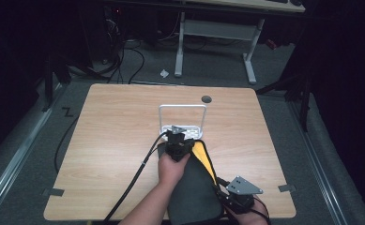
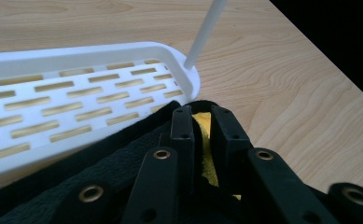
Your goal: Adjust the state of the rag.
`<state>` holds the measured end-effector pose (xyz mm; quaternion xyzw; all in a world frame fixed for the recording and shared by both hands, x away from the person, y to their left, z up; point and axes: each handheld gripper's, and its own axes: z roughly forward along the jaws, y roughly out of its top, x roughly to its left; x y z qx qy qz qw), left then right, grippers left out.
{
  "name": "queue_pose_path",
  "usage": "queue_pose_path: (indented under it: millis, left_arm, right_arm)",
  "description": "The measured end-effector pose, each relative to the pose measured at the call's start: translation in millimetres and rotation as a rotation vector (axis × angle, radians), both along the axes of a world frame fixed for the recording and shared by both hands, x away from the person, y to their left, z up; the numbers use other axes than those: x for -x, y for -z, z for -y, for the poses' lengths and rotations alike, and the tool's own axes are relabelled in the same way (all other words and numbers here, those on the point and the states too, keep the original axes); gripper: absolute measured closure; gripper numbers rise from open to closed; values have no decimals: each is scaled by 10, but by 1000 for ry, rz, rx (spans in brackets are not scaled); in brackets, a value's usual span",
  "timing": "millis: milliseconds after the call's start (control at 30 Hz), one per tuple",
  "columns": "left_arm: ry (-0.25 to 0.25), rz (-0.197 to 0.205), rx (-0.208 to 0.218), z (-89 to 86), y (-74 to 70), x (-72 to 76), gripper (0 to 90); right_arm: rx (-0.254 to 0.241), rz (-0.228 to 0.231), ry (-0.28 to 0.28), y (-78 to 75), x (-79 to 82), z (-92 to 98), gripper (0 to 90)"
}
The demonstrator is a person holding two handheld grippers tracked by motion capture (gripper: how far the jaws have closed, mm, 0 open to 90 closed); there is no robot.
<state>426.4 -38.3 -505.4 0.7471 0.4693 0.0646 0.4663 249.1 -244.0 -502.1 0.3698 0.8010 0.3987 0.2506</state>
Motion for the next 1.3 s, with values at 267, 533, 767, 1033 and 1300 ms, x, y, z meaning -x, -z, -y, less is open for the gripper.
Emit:
queue_pose_path:
  millis: [267, 533, 767, 1033, 1300]
  left_arm:
    - [31, 21, 54, 68, -59, 40, 644]
    - [83, 57, 104, -64, -144, 176, 554]
    - [98, 59, 67, -389, -61, 401, 613]
    - [194, 2, -68, -754, 131, 862, 809]
    - [232, 0, -139, -893, 270, 927, 852]
  right_arm:
    - [-3, 4, 6, 10, -17, 0, 703]
    - [0, -11, 3, 50, -59, -5, 693]
    - [7, -15, 1, 66, -88, -18, 692]
    - [12, -29, 11, 101, -122, -28, 691]
    - [24, -53, 12, 61, -397, -140, 787]
